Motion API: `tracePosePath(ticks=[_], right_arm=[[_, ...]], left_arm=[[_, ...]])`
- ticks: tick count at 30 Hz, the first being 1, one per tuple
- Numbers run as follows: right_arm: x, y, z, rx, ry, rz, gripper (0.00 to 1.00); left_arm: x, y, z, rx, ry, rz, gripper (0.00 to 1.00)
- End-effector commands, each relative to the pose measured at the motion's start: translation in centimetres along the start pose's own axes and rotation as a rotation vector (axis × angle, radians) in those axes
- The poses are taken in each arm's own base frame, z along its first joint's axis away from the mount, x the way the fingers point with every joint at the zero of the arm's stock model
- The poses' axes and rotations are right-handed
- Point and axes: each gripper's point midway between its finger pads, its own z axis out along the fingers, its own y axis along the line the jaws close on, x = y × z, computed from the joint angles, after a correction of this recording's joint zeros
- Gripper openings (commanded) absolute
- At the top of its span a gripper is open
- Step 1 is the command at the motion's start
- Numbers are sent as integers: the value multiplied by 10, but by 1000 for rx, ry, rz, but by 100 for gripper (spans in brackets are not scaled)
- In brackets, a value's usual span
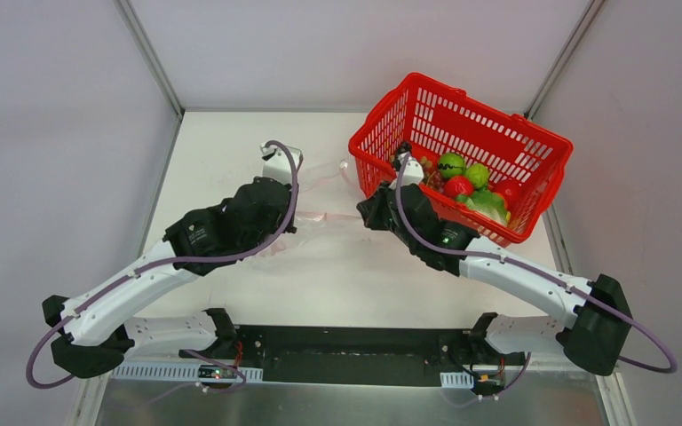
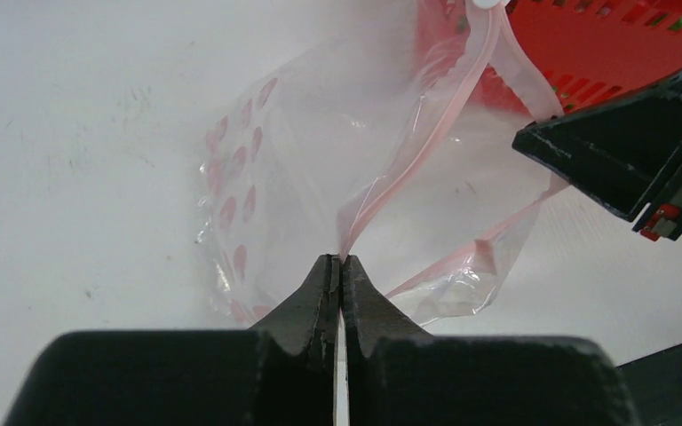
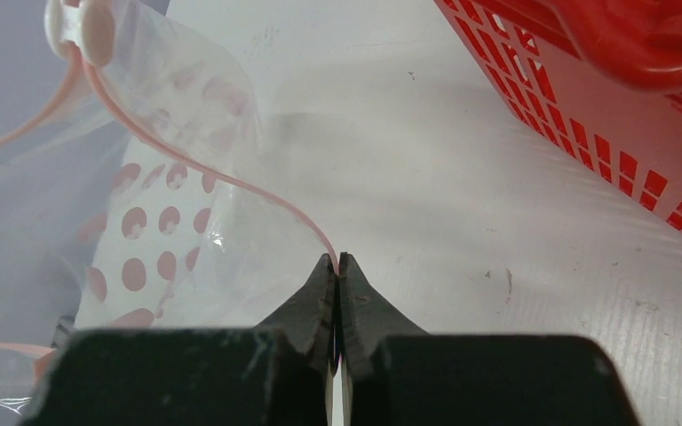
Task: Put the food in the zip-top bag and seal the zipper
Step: Open the zipper of the food storage bag.
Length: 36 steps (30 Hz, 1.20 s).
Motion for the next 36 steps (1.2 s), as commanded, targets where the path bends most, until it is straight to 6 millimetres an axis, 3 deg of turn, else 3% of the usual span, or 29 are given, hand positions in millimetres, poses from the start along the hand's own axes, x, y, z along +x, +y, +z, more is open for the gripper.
tracePosePath(ticks=[1,5,10,13,14,15,18,20,22,30,33,36], right_arm=[[11,-37,1,138,58,-125,0],[25,4,4,-47,161,-98,0],[19,45,0,-231,160,-9,5],[16,48,5,-231,154,-23,1],[17,51,5,-245,161,-37,0],[17,53,6,-252,165,-41,0],[17,59,4,-284,168,-32,0],[19,68,-2,-337,191,-19,0],[17,73,-6,-361,187,0,0],[12,73,-8,-366,159,25,0],[11,69,-6,-344,144,43,0],[7,70,-11,-356,123,64,0]], left_arm=[[10,27,-6,-89,13,16,0],[13,10,2,-32,27,12,0],[18,-15,14,53,39,-13,0],[24,-26,19,94,57,-17,0],[25,-28,20,98,64,-18,7],[25,-30,21,101,66,-21,21],[24,-35,26,103,78,-1,26],[23,-37,31,95,94,25,36],[21,-43,36,100,112,49,36],[32,-69,44,189,205,101,59],[33,-59,44,134,229,125,58],[36,-40,43,42,251,160,45]])
